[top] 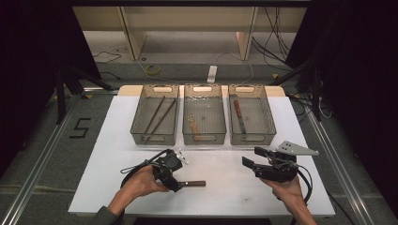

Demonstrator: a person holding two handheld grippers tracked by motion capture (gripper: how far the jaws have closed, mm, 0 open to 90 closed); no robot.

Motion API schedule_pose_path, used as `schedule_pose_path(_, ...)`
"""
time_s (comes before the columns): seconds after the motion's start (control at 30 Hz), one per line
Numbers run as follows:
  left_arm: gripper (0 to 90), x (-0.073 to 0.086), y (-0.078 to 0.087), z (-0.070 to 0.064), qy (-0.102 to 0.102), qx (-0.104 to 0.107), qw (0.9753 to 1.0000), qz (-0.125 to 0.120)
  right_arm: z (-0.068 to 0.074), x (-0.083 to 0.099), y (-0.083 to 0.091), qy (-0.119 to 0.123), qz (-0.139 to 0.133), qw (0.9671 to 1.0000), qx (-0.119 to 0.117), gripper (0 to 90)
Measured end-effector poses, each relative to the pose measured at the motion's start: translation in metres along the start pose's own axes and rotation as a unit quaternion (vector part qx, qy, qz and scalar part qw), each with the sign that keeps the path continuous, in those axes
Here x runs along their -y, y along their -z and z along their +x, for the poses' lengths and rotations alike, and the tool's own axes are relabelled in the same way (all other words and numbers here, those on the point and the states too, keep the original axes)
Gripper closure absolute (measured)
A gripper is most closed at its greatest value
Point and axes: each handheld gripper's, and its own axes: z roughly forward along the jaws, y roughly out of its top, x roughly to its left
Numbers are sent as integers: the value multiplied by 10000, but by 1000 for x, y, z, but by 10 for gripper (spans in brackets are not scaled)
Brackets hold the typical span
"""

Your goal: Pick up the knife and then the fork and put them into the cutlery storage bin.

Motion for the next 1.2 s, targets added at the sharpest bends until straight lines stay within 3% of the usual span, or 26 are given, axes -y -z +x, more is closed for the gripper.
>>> schedule_pose_path(0.17,381,-3,-2,-1,-47,132,9998,109,3,4,-6,1,179,9998,8,294)
schedule_pose_path(0.4,457,-5,-5,-4,-242,240,9991,257,5,4,-8,-11,185,9998,-55,294)
schedule_pose_path(0.53,515,-6,-11,-3,-251,183,9990,328,6,5,-8,-26,213,9997,-66,294)
schedule_pose_path(0.63,560,-8,-12,-3,-345,311,9982,367,5,4,-8,-39,231,9997,-69,294)
schedule_pose_path(0.8,632,-12,-14,-6,-462,246,9975,470,4,5,-9,-61,261,9996,-68,294)
schedule_pose_path(1.2,674,-16,-14,-10,-640,176,9954,689,4,4,-7,-12,234,9997,-13,294)
